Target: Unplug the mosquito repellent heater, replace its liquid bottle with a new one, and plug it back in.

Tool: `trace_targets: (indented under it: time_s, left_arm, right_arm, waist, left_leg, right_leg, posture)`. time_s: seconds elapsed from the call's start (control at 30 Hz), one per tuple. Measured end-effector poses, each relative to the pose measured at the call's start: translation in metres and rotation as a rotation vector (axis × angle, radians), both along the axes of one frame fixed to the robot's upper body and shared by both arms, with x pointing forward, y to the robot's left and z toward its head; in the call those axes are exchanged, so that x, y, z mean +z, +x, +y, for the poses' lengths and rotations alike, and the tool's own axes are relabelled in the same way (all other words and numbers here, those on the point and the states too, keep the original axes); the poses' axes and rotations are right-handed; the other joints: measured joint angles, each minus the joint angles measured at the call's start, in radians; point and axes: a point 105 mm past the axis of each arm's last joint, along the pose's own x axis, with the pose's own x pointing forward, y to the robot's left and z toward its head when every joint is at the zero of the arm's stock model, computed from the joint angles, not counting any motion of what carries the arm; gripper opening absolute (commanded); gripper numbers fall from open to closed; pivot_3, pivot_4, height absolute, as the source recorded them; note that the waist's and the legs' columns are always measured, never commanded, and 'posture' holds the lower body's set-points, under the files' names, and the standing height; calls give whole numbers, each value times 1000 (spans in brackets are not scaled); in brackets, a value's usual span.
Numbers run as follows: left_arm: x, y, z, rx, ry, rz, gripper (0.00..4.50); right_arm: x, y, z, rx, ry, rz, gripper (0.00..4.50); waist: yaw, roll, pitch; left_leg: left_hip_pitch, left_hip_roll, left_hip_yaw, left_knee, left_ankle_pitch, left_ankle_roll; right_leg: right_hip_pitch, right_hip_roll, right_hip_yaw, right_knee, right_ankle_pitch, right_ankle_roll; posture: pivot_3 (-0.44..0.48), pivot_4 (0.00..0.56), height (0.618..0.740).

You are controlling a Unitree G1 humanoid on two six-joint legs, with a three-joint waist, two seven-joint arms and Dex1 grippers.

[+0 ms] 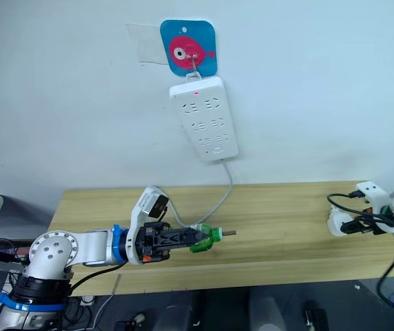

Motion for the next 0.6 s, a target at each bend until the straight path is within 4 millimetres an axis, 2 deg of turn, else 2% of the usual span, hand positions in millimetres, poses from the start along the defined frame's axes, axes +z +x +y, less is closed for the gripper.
trace_targets:
  time_s: [0.07,0.13,0.2,0.23,0.3,0.37,0.43,0.5,0.6]
  left_arm:
    - [2,2,2,8,-4,-11,2283]
    - [4,7,1,42,-12,-39,2283]
    - [10,16,-4,91,-39,-103,2283]
    - [13,18,-9,112,-33,-163,2283]
    - [20,22,-21,157,-18,-301,2283]
    - [26,27,-37,221,6,-469,2283]
    - [26,33,-42,283,38,-581,2283]
    - [25,41,-44,347,68,-670,2283]
    - [26,45,-54,397,95,-819,2283]
  right_arm:
    - [12,-6,-3,48,-29,-54,4477]
    - [32,-8,13,82,39,-158,4477]
    - [57,-7,48,96,203,-283,4477]
    - [71,-7,72,97,327,-359,4477]
    - [93,-12,122,96,679,-522,4477]
    - [93,-33,168,78,992,-618,4477]
    - [82,-48,194,-1,1123,-640,4477]
    - [85,-54,207,-107,1183,-723,4477]
    - [98,-61,209,-151,1048,-824,4477]
  waist:
    - [-1,0,0]
    - [-4,1,0]
    - [-11,1,0]
    - [-16,-1,0]
    - [-20,-4,-2]
    - [-18,-3,-3]
    - [-13,4,-3]
    - [-20,7,-4]
    - [-28,8,-4]
  left_leg:
    - [0,0,0,0,0,0]
    - [0,0,0,0,0,0]
    - [3,2,1,0,0,0]
    - [5,3,1,0,0,0]
    - [6,5,-1,-1,0,-1]
    - [5,5,-5,-3,1,-2]
    - [2,3,-5,-3,1,-3]
    - [3,2,-1,-3,1,-3]
    - [4,-1,4,-2,1,-2]
  right_leg:
    - [0,0,0,0,0,0]
    - [0,0,0,0,0,0]
    - [3,1,1,0,0,0]
    - [4,2,1,0,1,-1]
    - [6,5,0,-1,2,-3]
    - [6,6,0,-1,2,-3]
    - [2,5,1,0,2,-3]
    - [2,3,1,0,3,-2]
    - [3,-1,3,-3,5,3]
  posture:
    - [-97,255,740]
    - [-133,257,740]
    - [-149,254,740]
    - [-156,249,740]
    - [-172,246,740]
    - [-179,246,740]
    - [-203,246,740]
    - [-211,246,740]
    - [-215,243,740]
